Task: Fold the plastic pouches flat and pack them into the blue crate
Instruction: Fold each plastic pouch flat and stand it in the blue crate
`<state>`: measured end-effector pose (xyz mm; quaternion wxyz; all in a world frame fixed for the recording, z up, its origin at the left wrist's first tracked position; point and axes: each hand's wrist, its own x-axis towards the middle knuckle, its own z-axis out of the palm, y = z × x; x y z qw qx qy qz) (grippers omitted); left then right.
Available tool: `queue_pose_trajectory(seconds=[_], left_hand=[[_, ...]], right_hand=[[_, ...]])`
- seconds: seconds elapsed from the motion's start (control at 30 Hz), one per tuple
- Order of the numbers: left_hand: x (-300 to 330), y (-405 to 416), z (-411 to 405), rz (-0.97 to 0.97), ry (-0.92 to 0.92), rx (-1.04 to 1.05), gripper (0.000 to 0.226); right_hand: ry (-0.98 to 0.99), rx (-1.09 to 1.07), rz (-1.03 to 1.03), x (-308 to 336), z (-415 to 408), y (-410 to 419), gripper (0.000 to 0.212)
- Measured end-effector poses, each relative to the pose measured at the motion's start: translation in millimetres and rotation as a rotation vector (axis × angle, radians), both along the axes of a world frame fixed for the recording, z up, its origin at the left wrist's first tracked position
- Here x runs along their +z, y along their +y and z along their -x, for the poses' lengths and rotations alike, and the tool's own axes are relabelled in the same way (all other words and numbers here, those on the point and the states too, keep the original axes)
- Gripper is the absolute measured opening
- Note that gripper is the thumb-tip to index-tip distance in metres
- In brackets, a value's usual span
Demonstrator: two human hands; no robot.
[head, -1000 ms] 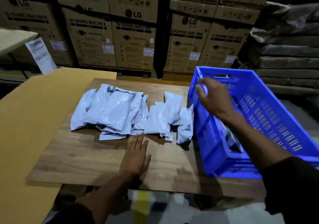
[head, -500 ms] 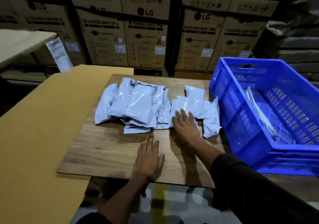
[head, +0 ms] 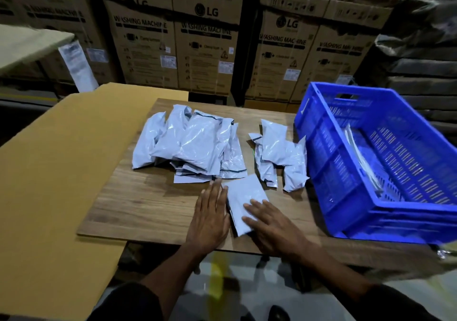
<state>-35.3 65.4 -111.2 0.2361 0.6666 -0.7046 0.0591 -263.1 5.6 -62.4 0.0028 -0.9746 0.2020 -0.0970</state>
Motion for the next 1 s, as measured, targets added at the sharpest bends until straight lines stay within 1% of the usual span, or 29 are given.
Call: queue_pose_trajectory(seconds=[0.07,0.13,0.2,0.27,0.33,0.37,0.43,0.53,0.6,0.63,0.7,0.77,0.9,1.0], left_hand=[[-2,2,-2,-0.005,-0.096,-0.124,0.077],[-3,5,-2,-0.046,-0.205,-0.243,0.077],[-3,7,0,-0.103,-0.253,-0.294,0.075],[-3,8,5,-0.146,-0.251,-0.273,0.069],[-3,12,9,-0.152,-0.229,-0.222,0.063],[-3,14,11,-0.135,-0.216,-0.198,0.061],[-2,18,13,-0.08,-0.198,-0.14,0.056],[5,25,18,0.006,-0.167,-0.003,0.049],[10,27,25,0.056,-0.136,0.007,0.045],[12,26,31,0.086,-0.118,-0.03,0.043],[15,21,45,0.119,-0.049,-0.124,0.043],[15,17,58,0.09,0.018,-0.144,0.045],[3,15,64,-0.033,-0.026,-0.103,0.051],[4,11,64,-0.07,-0.04,-0.057,0.053]], right_hand=[[0.009,0.048,-0.024,-6,21,10,0.039],[-0.019,0.032,-0.083,-2,36,20,0.04],[-0.101,-0.097,-0.148,1,40,28,0.036],[-0.184,-0.31,-0.205,-1,32,34,0.038],[-0.152,-0.467,-0.245,-11,19,37,0.047],[-0.096,-0.487,-0.245,-17,15,37,0.053],[-0.016,-0.424,-0.225,-24,13,31,0.056],[0.069,-0.232,-0.188,-20,17,15,0.056],[0.063,-0.16,-0.2,-15,15,7,0.059],[0.033,-0.169,-0.233,-13,12,7,0.06],[-0.046,-0.252,-0.334,-12,3,11,0.065],[-0.063,-0.314,-0.37,-16,-5,18,0.069],[0.001,-0.328,-0.232,-29,-7,21,0.058],[0.031,-0.353,-0.179,-28,-9,19,0.058]])
